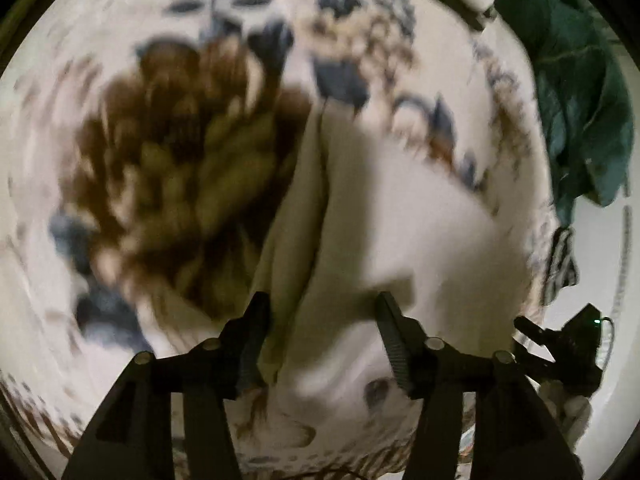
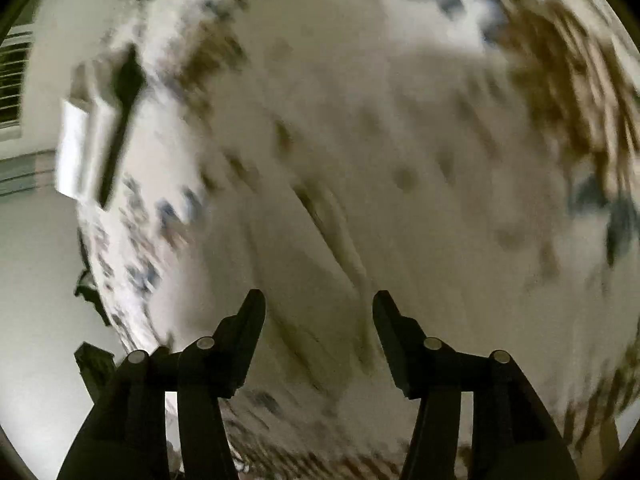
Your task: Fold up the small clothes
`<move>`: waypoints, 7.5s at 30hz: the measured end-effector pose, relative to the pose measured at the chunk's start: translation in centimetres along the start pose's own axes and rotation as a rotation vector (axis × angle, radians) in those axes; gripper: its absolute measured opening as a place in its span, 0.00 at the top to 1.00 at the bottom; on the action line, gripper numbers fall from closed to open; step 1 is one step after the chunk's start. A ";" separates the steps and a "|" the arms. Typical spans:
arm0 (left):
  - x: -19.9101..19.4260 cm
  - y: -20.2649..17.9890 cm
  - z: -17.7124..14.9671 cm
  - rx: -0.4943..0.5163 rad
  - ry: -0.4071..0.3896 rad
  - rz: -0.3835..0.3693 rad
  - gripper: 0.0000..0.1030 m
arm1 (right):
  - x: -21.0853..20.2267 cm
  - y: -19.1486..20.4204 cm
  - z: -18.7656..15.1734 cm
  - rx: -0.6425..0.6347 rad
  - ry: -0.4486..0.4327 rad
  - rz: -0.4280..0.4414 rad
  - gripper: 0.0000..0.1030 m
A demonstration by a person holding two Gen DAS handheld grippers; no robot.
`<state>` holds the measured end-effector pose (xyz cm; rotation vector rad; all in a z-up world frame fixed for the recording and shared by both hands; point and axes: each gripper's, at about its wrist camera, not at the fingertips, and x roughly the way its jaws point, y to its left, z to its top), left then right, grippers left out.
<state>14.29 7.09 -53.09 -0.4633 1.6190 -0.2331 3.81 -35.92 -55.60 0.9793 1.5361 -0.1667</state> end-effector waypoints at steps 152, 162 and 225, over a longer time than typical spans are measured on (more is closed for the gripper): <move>-47.2 -20.8 -10.4 0.296 -0.938 0.350 0.01 | -47.0 40.1 -34.0 -0.820 -1.029 -0.264 0.00; -47.6 -20.9 -11.2 0.303 -0.957 0.346 0.00 | -47.5 40.3 -34.6 -0.827 -1.012 -0.260 0.00; -49.2 -21.2 -13.6 0.292 -0.994 0.361 0.00 | -48.0 38.8 -36.1 -0.820 -1.032 -0.213 0.00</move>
